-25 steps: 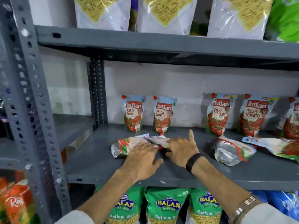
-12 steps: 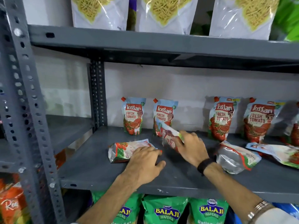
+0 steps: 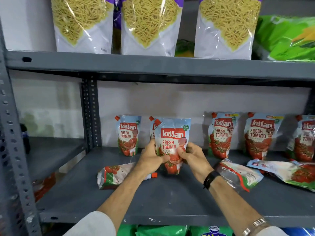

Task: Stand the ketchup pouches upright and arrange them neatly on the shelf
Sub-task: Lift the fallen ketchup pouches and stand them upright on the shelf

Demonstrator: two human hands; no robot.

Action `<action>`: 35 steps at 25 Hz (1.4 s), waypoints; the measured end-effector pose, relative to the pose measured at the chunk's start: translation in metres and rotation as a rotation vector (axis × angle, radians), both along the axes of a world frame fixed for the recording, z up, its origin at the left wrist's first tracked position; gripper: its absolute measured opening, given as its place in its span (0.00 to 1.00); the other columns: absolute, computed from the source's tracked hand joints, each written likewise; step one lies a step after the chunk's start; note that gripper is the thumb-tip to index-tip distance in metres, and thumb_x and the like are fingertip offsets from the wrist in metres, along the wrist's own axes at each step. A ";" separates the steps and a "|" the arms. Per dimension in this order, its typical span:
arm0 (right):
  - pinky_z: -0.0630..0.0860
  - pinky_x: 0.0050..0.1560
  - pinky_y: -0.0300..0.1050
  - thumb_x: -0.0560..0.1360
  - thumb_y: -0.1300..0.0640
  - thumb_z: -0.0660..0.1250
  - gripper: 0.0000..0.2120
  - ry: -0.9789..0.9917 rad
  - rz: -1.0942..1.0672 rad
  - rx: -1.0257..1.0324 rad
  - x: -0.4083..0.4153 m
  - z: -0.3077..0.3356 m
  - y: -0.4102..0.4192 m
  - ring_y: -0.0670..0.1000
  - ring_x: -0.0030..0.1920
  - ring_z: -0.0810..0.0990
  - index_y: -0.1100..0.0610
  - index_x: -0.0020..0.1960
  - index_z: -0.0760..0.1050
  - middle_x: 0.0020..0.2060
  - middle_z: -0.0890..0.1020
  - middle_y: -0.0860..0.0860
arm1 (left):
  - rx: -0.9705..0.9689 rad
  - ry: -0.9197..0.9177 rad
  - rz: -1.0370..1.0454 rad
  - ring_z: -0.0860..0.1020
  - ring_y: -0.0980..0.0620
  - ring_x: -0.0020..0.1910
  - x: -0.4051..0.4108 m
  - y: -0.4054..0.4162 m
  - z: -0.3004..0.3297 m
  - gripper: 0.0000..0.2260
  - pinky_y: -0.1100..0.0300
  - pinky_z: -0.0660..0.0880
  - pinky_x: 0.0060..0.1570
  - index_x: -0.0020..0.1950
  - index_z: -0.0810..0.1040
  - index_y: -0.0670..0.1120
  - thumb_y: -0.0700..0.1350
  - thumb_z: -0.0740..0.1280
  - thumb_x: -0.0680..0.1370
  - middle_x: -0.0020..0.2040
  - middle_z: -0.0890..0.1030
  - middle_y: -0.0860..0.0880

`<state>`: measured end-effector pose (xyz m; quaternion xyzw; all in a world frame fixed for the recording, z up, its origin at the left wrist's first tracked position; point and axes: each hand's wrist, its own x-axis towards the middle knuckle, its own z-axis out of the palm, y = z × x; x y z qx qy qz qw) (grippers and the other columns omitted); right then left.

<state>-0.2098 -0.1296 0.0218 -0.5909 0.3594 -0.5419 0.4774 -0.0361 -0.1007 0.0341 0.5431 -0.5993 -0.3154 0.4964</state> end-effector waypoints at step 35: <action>0.77 0.63 0.50 0.75 0.44 0.72 0.24 0.149 0.292 0.132 0.139 0.007 0.037 0.51 0.58 0.82 0.57 0.65 0.75 0.60 0.84 0.52 | -0.019 0.288 0.126 0.83 0.47 0.55 0.150 0.043 0.029 0.14 0.44 0.80 0.59 0.62 0.79 0.39 0.44 0.57 0.85 0.57 0.85 0.39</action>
